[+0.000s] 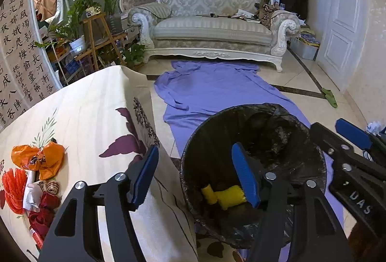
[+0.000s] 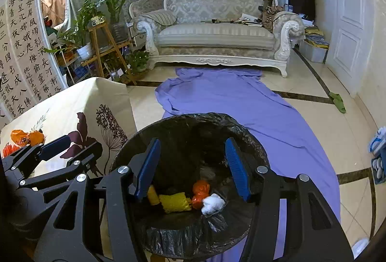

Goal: Collect trash
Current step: 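Carry both items over the bin and open both tools to drop them, then return both tools to the table and grasp the blue-white pen with the left tool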

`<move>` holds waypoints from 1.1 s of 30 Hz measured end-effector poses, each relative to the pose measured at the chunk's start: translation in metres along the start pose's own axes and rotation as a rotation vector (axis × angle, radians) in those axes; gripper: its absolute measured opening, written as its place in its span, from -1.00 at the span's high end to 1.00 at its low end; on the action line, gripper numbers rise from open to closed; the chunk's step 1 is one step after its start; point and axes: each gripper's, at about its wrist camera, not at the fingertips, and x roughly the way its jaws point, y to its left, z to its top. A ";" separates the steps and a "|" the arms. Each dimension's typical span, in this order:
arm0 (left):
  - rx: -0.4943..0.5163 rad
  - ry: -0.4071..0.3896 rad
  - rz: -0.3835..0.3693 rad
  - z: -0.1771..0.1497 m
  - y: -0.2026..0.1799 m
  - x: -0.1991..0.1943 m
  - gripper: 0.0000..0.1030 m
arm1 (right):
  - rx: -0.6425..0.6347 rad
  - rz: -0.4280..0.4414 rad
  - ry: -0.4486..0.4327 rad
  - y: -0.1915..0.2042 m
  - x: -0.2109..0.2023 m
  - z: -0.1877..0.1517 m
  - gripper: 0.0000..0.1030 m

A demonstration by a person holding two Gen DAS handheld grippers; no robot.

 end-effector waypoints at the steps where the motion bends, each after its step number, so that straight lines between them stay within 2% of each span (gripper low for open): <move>1: -0.005 0.000 0.006 0.000 0.002 -0.001 -0.27 | 0.000 -0.003 -0.002 0.000 -0.001 -0.001 -0.07; 5: -0.020 0.003 0.022 0.000 0.006 -0.007 -0.36 | 0.005 -0.005 0.002 -0.001 -0.004 -0.002 -0.07; 12: -0.036 -0.002 0.053 -0.009 0.021 -0.032 -0.38 | -0.003 0.013 0.012 0.009 -0.015 -0.013 -0.07; 33: -0.130 0.017 0.153 -0.084 0.074 -0.094 -0.38 | -0.062 0.126 0.076 0.071 -0.060 -0.072 -0.08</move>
